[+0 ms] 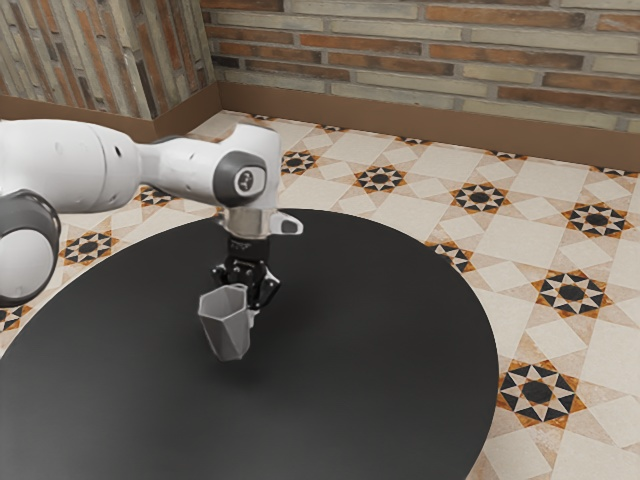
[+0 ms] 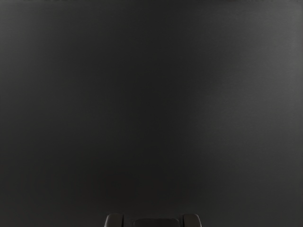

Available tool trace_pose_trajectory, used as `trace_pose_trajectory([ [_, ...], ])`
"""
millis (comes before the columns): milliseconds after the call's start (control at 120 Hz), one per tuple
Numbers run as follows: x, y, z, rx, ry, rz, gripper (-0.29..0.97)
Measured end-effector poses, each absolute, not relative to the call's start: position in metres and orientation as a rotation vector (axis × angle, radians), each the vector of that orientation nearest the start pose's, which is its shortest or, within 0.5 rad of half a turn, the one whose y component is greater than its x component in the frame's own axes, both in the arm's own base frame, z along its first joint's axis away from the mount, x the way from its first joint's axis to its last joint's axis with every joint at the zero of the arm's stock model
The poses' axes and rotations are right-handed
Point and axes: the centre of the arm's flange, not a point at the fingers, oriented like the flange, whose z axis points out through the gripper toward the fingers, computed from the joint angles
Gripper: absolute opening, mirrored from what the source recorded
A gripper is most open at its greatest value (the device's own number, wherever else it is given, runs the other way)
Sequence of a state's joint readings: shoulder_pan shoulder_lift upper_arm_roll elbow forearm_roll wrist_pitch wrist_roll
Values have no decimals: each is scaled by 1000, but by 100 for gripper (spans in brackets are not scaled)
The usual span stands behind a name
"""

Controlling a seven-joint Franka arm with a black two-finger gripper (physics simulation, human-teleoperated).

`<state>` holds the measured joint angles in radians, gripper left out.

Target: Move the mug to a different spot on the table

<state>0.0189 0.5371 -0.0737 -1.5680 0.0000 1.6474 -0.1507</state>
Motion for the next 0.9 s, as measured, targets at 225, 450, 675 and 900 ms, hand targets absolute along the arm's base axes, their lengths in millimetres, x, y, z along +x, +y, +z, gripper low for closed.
trace_pose_trajectory([
  [225, 632, -26, 296, -3031, -243, 690, -6],
  [450, 628, -10, 290, -3019, -347, 677, -4],
  [675, 626, 9, 285, -3009, -441, 678, -4],
  [900, 628, 24, 280, -3009, -494, 655, -4],
])
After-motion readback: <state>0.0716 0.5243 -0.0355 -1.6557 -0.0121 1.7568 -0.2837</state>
